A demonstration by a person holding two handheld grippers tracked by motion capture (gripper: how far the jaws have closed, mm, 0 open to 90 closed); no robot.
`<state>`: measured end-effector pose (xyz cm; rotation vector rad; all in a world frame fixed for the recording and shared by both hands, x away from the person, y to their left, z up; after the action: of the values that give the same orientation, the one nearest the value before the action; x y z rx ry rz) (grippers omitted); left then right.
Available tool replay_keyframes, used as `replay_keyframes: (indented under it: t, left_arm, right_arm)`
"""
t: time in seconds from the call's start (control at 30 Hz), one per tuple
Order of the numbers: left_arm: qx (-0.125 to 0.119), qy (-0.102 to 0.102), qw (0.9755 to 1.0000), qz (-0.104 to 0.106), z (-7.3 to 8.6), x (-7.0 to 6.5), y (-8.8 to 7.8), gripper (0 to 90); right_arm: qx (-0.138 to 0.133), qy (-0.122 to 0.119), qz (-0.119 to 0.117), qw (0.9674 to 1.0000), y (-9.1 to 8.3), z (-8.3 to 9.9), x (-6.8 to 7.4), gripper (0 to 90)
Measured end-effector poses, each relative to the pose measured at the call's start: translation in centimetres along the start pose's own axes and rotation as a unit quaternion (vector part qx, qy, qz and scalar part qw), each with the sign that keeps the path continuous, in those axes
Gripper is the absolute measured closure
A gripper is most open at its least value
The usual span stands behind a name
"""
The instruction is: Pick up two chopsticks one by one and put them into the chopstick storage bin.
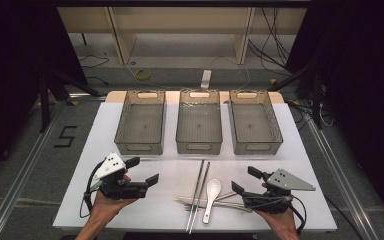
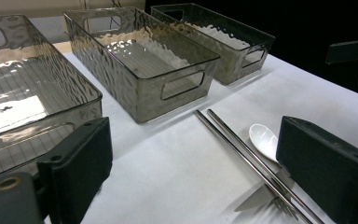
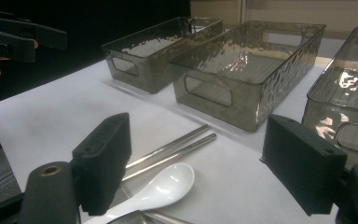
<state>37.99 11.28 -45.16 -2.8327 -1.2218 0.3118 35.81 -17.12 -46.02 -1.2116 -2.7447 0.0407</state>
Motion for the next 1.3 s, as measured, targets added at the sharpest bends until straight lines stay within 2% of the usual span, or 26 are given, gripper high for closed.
replay_keyframes:
  t: [0.23, 0.3, 0.33, 0.37, 0.4, 0.43, 0.5, 0.63, 0.73, 0.8, 0.83, 0.87, 0.93, 0.97, 1.03, 1.07, 1.13, 1.17, 1.2, 1.23, 1.27, 1.3]
  left_arm:
    - [0.006, 0.006, 1.0000, -0.004, 0.1, 0.0, 0.1, 10.0]
    - [0.007, -0.007, 0.9999, -0.006, -0.1, 0.1, 0.4, 10.0]
    - [0.009, -0.006, 0.9999, -0.008, -0.1, 0.0, 0.5, 10.0]
    - [0.012, -0.016, 0.9998, -0.006, -0.2, -0.1, 0.6, 10.1]
    - [0.012, -0.016, 0.9998, -0.006, -0.2, -0.1, 0.6, 10.2]
    - [0.016, -0.042, 0.9990, 0.001, -0.1, -0.6, 0.9, 10.2]
    - [0.033, -0.032, 0.9989, -0.002, 0.1, -0.9, 1.3, 10.9]
    - [0.061, -0.048, 0.9969, 0.006, 0.4, -1.8, 2.4, 12.5]
    - [0.080, -0.047, 0.9957, 0.002, 0.7, -2.1, 3.1, 12.5]
    - [0.105, -0.055, 0.9930, -0.003, 1.3, -2.1, 4.0, 12.6]
    - [0.105, -0.055, 0.9930, -0.003, 1.3, -2.1, 4.0, 12.9]
    - [0.121, -0.055, 0.9911, -0.007, 1.7, -2.0, 4.6, 12.9]
    - [0.127, -0.058, 0.9902, -0.007, 1.8, -2.1, 4.9, 14.0]
    - [0.142, -0.058, 0.9882, -0.003, 2.1, -2.3, 5.4, 14.6]
    - [0.155, -0.057, 0.9862, 0.000, 2.4, -2.6, 6.1, 15.8]
    - [0.169, -0.055, 0.9840, 0.003, 2.8, -2.7, 6.3, 16.3]
    - [0.204, -0.054, 0.9776, 0.004, 3.7, -2.6, 6.7, 16.6]
    - [0.204, -0.054, 0.9776, 0.004, 3.7, -2.6, 6.7, 17.4]
    - [0.214, -0.063, 0.9749, 0.004, 4.1, -2.6, 7.2, 19.6]
    - [0.214, -0.063, 0.9749, 0.004, 4.1, -2.6, 7.2, 21.0]
    - [0.229, -0.057, 0.9717, 0.010, 4.5, -3.0, 7.8, 22.9]
    - [0.239, -0.051, 0.9695, 0.015, 4.8, -3.2, 8.0, 26.0]
  right_arm:
    - [-0.001, -0.001, 0.002, 1.0000, 0.0, -0.1, -0.1, 24.6]
    - [0.000, 0.000, 0.003, 1.0000, 0.0, 0.0, -0.1, 24.8]
    - [0.001, 0.000, 0.003, 1.0000, 0.0, 0.0, -0.1, 24.8]
    - [0.001, -0.001, 0.005, 1.0000, 0.0, 0.0, -0.2, 24.8]
    - [0.001, 0.000, 0.006, 1.0000, 0.0, 0.0, -0.2, 24.7]
    - [0.001, 0.000, 0.007, 1.0000, -0.1, 0.0, -0.3, 24.7]
    - [0.001, 0.000, 0.009, 1.0000, -0.1, 0.0, -0.4, 24.6]
    - [-0.001, 0.001, 0.012, 0.9999, -0.1, 0.0, -0.5, 24.7]
    - [0.003, 0.001, 0.011, 0.9999, -0.1, 0.1, -0.5, 24.7]
    - [0.006, 0.000, 0.010, 0.9999, -0.1, 0.1, -0.5, 24.7]
    - [0.007, -0.001, 0.010, 0.9999, -0.1, 0.2, -0.5, 24.6]
    - [0.009, 0.000, 0.009, 0.9999, -0.1, 0.2, -0.5, 24.6]
    - [0.012, 0.001, 0.009, 0.9999, -0.1, 0.3, -0.5, 24.6]
    - [0.013, 0.000, 0.009, 0.9999, 0.0, 0.4, -0.5, 24.6]
    - [0.013, 0.000, 0.009, 0.9999, 0.0, 0.4, -0.5, 24.7]
    - [0.013, 0.000, 0.009, 0.9999, 0.0, 0.4, -0.5, 24.8]
    - [0.014, -0.002, 0.008, 0.9999, 0.0, 0.4, -0.5, 24.9]
    - [0.016, -0.004, 0.008, 0.9998, 0.0, 0.5, -0.5, 25.1]
    - [0.015, -0.005, 0.008, 0.9998, 0.0, 0.5, -0.5, 25.3]
    - [0.015, -0.003, 0.007, 0.9999, 0.0, 0.5, -0.5, 25.3]
    - [0.018, -0.003, 0.007, 0.9998, 0.1, 0.5, -0.5, 25.3]
    - [0.020, -0.005, 0.006, 0.9998, 0.1, 0.6, -0.4, 25.3]
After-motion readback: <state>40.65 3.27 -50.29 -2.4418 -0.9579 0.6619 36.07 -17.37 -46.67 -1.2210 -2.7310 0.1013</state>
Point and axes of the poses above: each handheld gripper's, and its own axes: y roughly forward along the jaws, z roughly out of its underside, x roughly to its left, the point moved 10 cm from there along y, roughly forward along the jaws, and after that the axes turned 15 degrees about -x, right-handed, at the moved point
